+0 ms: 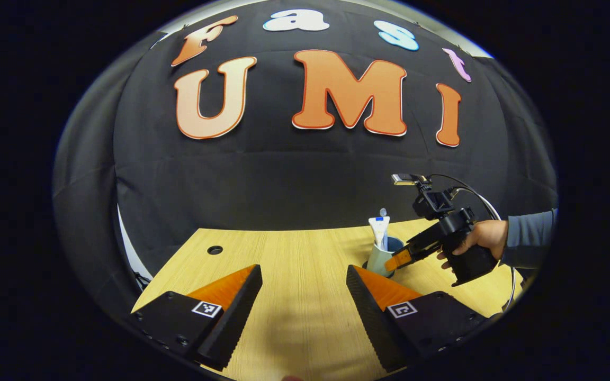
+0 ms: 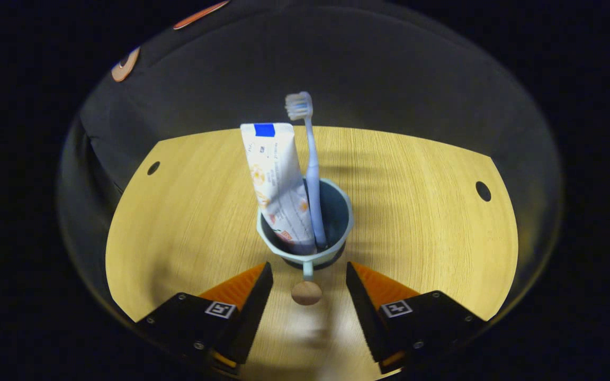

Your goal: Put the toothbrush and toothpaste on the desktop into the cup, then pick up the cup and place it on the coaster on the desktop.

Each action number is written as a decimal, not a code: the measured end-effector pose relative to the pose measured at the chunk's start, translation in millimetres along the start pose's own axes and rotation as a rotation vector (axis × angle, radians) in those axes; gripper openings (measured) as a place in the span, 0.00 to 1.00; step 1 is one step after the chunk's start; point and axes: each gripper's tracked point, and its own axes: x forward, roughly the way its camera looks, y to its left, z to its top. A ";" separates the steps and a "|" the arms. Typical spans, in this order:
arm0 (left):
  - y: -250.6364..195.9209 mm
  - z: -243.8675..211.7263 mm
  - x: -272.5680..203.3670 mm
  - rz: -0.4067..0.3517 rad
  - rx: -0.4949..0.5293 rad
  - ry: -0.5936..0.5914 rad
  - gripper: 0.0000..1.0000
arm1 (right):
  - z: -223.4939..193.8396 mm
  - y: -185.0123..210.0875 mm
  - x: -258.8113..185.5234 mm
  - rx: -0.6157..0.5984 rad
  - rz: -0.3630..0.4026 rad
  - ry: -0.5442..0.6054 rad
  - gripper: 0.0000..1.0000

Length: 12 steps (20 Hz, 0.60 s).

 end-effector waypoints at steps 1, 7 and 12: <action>-4.8 4.0 0.4 -0.007 0.008 -0.007 0.98 | 0.7 1.4 -9.5 0.001 0.011 -0.028 0.93; -36.0 29.8 -10.7 -0.019 0.055 -0.070 0.97 | 8.1 -5.5 -95.0 0.019 0.057 -0.287 0.98; -68.8 56.2 -44.0 -0.003 0.081 -0.141 0.97 | 7.9 -35.4 -198.1 0.010 0.030 -0.551 0.98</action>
